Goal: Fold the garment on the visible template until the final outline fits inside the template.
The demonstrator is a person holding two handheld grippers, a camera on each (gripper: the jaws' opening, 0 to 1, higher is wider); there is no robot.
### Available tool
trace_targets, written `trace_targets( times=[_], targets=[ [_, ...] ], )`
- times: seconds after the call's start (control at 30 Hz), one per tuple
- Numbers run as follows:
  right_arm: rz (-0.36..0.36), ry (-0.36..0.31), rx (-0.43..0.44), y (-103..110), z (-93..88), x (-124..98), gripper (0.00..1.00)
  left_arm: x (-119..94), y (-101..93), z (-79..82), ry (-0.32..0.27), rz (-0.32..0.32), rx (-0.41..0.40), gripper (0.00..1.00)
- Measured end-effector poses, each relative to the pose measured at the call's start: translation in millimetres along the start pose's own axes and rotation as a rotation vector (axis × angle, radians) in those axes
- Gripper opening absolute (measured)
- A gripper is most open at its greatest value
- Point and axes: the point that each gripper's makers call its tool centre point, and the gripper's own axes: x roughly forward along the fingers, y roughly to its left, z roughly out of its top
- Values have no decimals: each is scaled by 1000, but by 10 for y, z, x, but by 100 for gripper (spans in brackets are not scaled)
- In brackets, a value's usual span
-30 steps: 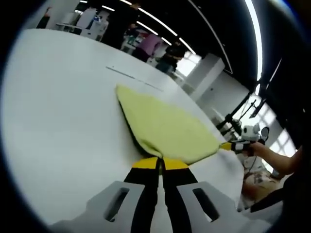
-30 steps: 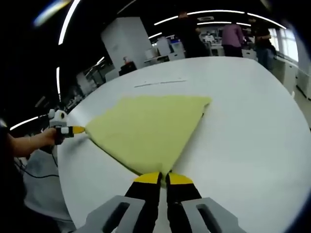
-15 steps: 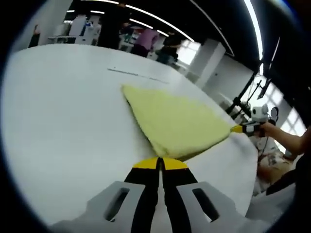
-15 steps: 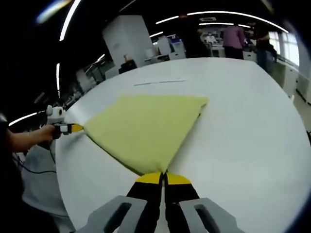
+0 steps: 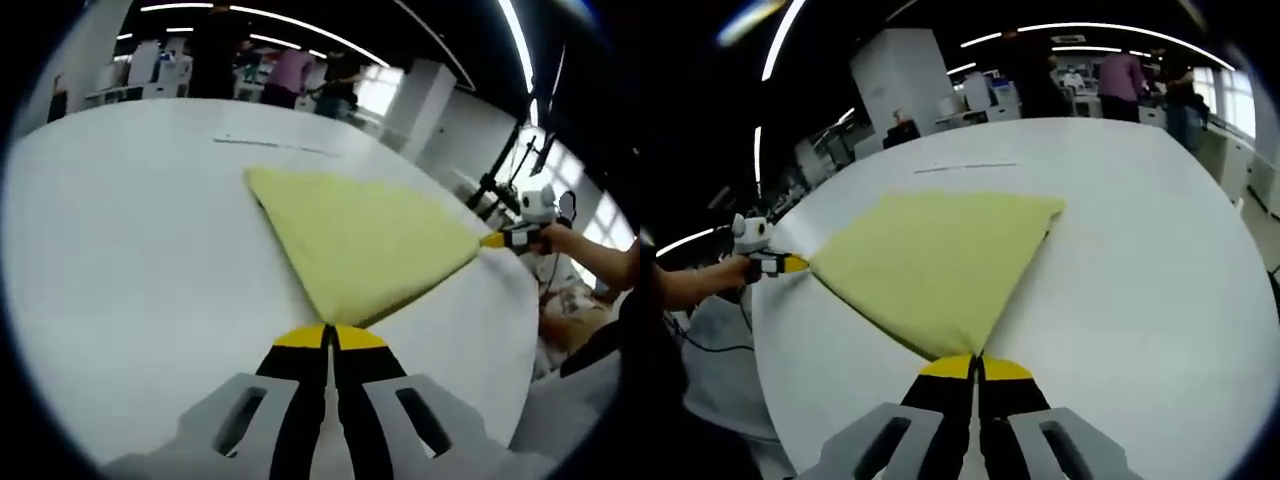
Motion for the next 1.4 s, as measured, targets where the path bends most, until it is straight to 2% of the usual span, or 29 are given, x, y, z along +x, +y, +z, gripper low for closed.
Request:
trace_targets(
  times=[0.7, 1.4],
  targets=[
    [-12, 11, 9, 71, -235, -182, 0, -133, -208, -149, 32, -4, 67, 0],
    [-18, -4, 51, 153, -459, -330, 0, -274, -360, -358, 22, 32, 55, 0]
  ],
)
